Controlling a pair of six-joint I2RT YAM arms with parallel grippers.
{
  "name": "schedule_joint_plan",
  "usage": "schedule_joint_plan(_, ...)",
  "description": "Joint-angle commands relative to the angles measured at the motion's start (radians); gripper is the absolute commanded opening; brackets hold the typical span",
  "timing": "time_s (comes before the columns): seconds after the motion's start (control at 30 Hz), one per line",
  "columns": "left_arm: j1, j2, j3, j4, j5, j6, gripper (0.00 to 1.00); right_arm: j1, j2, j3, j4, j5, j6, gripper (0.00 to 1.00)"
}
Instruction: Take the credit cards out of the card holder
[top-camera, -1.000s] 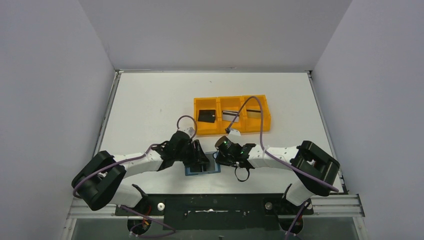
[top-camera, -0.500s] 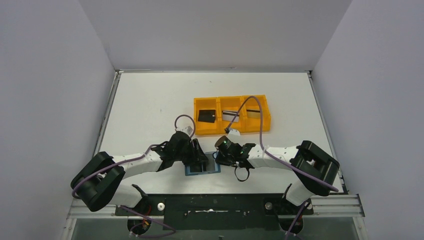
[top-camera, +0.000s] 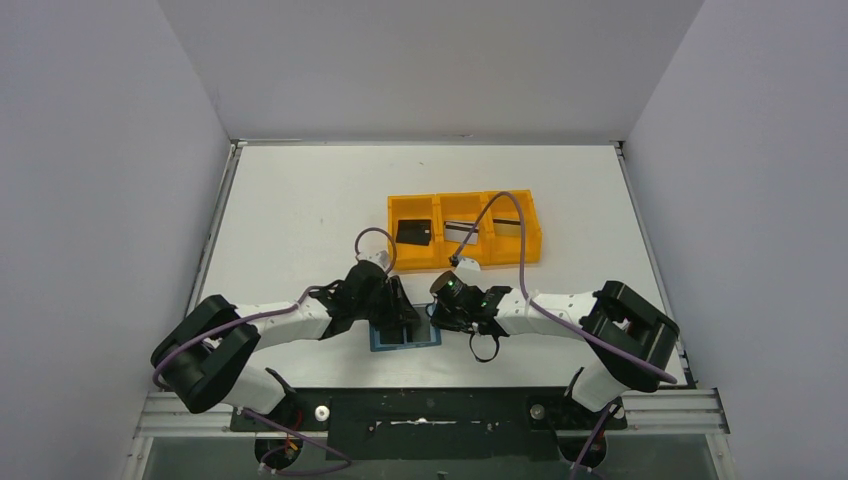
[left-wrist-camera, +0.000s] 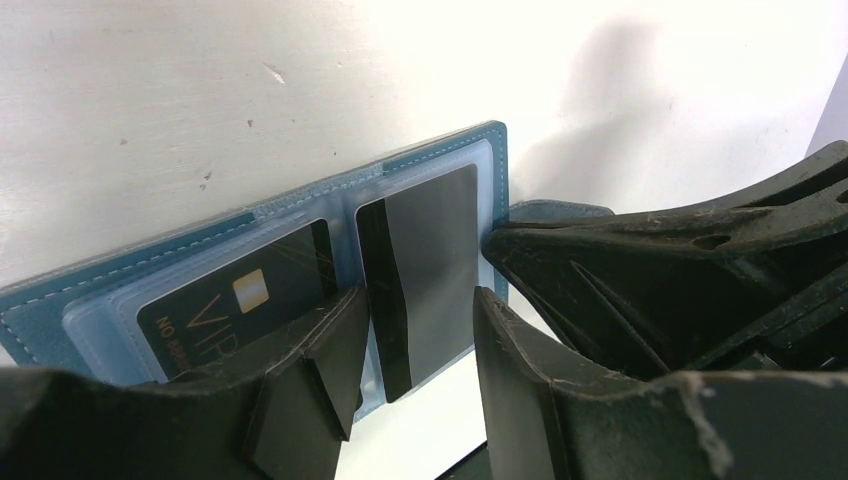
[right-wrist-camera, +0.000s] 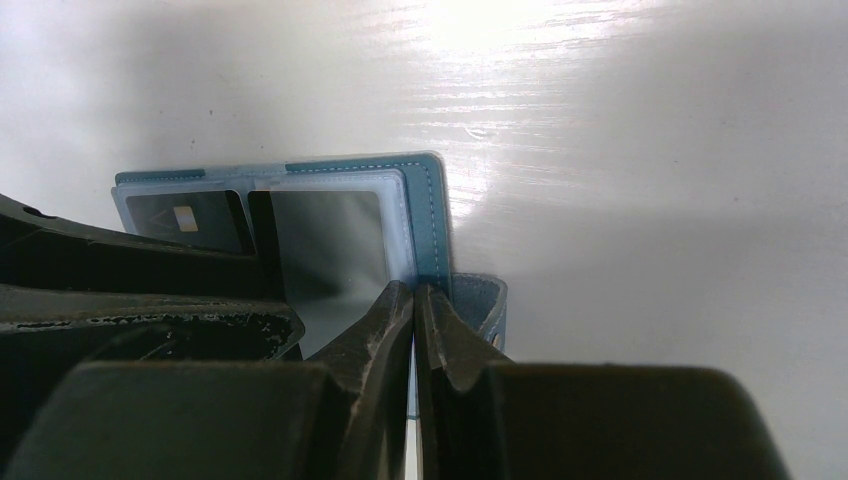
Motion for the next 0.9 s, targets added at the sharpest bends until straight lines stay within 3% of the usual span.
schedule_joint_plan(0.0, -0.019, 0.056, -0.036, -0.118, -0.066, 0.022, 0.44, 0.008, 0.077, -0.028, 0.042, -0.066, 0.005, 0.03)
schedule_joint_plan(0.13, -0.02, 0.033, -0.047, -0.089, -0.056, 0.01, 0.38, 0.008, 0.083, -0.025, 0.05, -0.073, 0.0, 0.03)
schedule_joint_plan(0.4, -0.019, -0.012, -0.088, 0.048, 0.008, -0.034, 0.15, 0.009, 0.089, -0.023, 0.05, -0.077, -0.002, 0.03)
schedule_joint_plan(0.67, -0.018, -0.035, -0.082, 0.006, -0.013, -0.027, 0.0, 0.008, 0.089, -0.023, 0.038, -0.07, 0.006, 0.02)
schedule_joint_plan(0.87, -0.017, -0.064, -0.068, -0.044, -0.033, -0.009, 0.0, 0.004, 0.087, -0.025, 0.024, -0.061, 0.014, 0.01)
